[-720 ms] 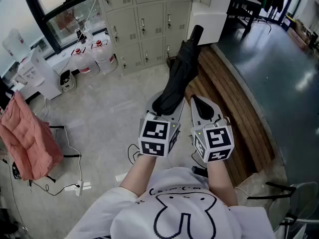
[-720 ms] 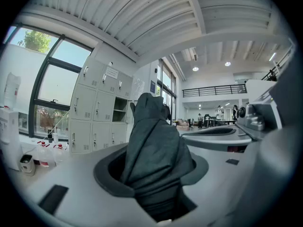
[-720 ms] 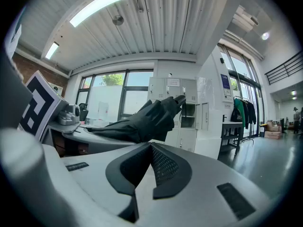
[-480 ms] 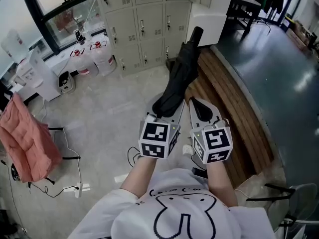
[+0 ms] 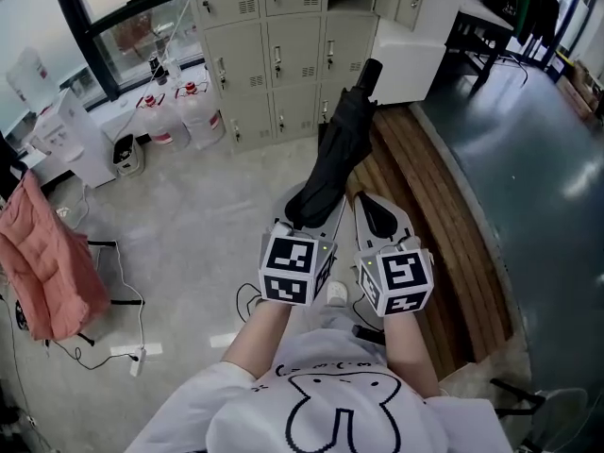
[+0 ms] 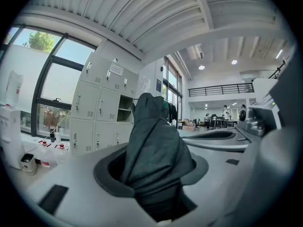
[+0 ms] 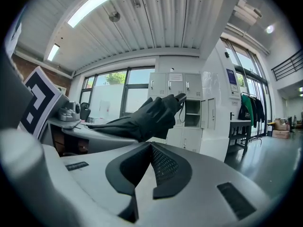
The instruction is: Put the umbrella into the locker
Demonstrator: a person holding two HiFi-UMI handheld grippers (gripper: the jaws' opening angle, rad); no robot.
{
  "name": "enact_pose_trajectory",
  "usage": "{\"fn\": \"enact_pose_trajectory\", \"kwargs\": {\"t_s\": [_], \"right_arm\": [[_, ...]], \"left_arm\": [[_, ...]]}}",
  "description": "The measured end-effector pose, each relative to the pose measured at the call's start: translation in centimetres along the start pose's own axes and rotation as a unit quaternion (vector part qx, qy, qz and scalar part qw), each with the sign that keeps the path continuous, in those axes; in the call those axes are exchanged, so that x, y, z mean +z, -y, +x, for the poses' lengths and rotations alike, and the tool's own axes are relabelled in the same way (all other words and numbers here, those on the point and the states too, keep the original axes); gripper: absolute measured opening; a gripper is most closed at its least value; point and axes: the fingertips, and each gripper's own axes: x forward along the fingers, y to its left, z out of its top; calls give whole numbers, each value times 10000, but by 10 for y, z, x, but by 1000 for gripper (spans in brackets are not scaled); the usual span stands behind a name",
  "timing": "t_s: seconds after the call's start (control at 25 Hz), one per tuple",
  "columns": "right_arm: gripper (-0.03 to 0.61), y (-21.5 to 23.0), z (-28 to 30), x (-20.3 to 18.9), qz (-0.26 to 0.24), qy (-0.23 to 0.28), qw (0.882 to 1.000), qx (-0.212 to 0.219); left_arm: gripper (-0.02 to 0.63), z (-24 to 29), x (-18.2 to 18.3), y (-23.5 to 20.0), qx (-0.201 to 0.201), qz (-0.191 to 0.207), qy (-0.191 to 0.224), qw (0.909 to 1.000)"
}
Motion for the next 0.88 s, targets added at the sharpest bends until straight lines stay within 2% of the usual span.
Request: {"fn": "enact_pose_trajectory", "kwargs": {"t_s": [0.56,0.88], "right_arm": [[15,133,115,5,55,-9,9988,495],[15,176,158,13,73,72,9984,555]], "left_arm": [[224,163,32,-27,405,-116,30,9991],[224,219,44,-41,484,-94,-6,9988]]}}
